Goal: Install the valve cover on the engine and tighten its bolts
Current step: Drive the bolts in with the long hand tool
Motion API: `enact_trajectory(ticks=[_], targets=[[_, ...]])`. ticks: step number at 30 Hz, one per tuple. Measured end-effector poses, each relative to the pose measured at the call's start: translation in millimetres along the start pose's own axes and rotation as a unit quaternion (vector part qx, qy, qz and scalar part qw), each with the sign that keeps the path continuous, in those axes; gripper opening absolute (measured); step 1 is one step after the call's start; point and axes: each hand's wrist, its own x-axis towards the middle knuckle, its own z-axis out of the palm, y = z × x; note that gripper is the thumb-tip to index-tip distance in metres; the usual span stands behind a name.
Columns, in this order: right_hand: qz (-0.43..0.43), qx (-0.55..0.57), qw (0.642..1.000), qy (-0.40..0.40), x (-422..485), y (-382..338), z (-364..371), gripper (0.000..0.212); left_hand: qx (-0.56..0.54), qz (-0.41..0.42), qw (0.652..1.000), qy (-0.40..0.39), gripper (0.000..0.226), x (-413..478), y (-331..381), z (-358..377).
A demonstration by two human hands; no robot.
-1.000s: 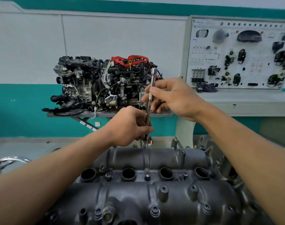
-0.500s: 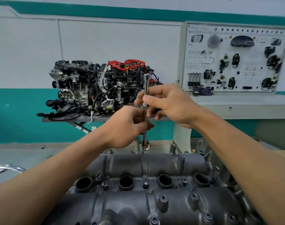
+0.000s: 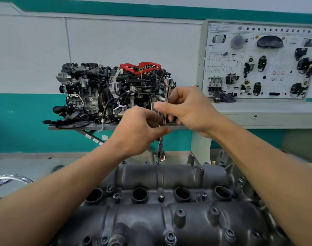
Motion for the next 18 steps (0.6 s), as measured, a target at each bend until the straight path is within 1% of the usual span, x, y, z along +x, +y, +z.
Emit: enact_trajectory(ticks=[1, 2, 4, 6, 8, 10, 11, 12, 13, 15, 16, 17, 18], targets=[[0.006, 0.004, 1.0, 0.007, 0.2, 0.2, -0.4, 0.025, 0.002, -0.005, 1.0, 0.01, 0.013, 0.9, -0.7, -0.8], [0.017, 0.02, 1.0, -0.004, 0.1, -1.1, -1.0, 0.023, 0.005, -0.007, 1.0, 0.003, 0.009, 2.2, -1.7, -1.8], [0.034, 0.069, 0.995, -0.057, 0.9, -3.3, -3.3, 0.011, -0.002, -0.01, 0.999, -0.032, 0.009, 3.0, -2.2, -3.5], [0.028, 0.068, 0.993, -0.088, 0.5, -4.8, -3.6, 0.005, -0.005, -0.004, 0.998, -0.057, 0.009, 2.7, -2.1, -3.4], [0.014, 0.034, 0.997, -0.063, -0.2, -3.7, -1.1, 0.006, 0.012, 0.003, 0.998, -0.054, 0.012, 0.6, -0.2, -0.7], [0.013, 0.007, 1.0, -0.007, 0.3, -0.5, 0.8, 0.02, 0.025, 0.003, 1.0, -0.016, 0.018, 0.2, -0.4, 1.4], [0.016, 0.005, 1.0, 0.009, 0.8, 0.2, 0.8, 0.025, 0.023, -0.001, 1.0, 0.001, 0.017, 0.8, -1.0, 0.9], [0.024, 0.015, 1.0, 0.008, 1.0, 0.1, 0.1, 0.027, 0.014, -0.005, 1.0, 0.002, 0.013, 1.3, -1.5, 0.0], [0.034, 0.035, 0.999, -0.01, 1.5, -0.5, -1.3, 0.025, 0.001, -0.011, 1.0, -0.012, 0.008, 1.7, -1.3, -0.8], [0.042, 0.073, 0.995, -0.062, 1.8, -2.7, -3.4, 0.011, -0.01, -0.02, 0.998, -0.054, 0.008, 0.8, 0.2, -1.8], [0.034, 0.067, 0.994, -0.079, 1.2, -3.4, -3.3, 0.005, -0.005, -0.02, 0.997, -0.07, 0.009, 0.7, 0.3, -1.6], [0.024, 0.05, 0.995, -0.08, 0.6, -3.3, -2.3, 0.007, 0.003, -0.018, 0.997, -0.077, 0.009, 0.6, 0.6, -0.7], [0.017, 0.029, 0.997, -0.065, 0.3, -2.3, -0.7, 0.011, 0.014, -0.016, 0.997, -0.074, 0.013, 0.2, 0.9, 0.9]])
